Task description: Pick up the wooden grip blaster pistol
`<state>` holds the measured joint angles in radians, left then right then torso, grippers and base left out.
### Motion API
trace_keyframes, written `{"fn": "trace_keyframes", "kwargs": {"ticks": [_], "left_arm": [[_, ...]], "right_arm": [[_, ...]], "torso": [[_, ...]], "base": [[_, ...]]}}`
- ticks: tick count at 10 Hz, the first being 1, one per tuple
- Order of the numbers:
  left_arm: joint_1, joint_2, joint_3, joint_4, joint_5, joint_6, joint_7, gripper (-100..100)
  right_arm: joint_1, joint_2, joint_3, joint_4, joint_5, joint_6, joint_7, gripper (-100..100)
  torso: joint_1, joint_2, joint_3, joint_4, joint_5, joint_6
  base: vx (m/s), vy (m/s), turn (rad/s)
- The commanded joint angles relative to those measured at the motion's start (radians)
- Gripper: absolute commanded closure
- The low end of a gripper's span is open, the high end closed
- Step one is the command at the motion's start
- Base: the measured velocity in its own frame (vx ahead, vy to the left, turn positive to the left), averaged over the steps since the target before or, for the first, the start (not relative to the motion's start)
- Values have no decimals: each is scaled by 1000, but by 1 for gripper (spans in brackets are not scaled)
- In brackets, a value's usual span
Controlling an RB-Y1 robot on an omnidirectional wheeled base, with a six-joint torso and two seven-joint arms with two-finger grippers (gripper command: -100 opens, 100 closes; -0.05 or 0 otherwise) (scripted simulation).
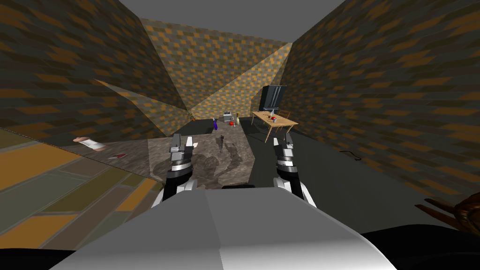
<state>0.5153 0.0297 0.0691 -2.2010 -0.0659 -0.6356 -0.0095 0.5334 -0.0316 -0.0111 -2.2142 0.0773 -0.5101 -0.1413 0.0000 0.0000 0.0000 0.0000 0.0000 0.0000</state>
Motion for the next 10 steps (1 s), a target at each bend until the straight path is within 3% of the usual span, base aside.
{"fn": "trace_keyframes", "kwargs": {"ticks": [1, 6, 10], "left_arm": [[9, 33, 7, 9, 0, 11, -2, -100], [52, 138, 39, 58, -1, 62, -14, -100], [109, 246, 77, 130, -3, 128, -26, -100]], "right_arm": [[0, 0, 0, 0, 0, 0, 0, 0], [0, 0, 0, 0, 0, 0, 0, 0], [0, 0, 0, 0, 0, 0, 0, 0]], "torso": [[0, 0, 0, 0, 0, 0], [-7, 1, 1, 0, -1, 0], [-15, 2, 1, 0, -3, 0]], "base": [[-1, -28, -2], [-17, -92, -6], [-23, -197, -24]]}}
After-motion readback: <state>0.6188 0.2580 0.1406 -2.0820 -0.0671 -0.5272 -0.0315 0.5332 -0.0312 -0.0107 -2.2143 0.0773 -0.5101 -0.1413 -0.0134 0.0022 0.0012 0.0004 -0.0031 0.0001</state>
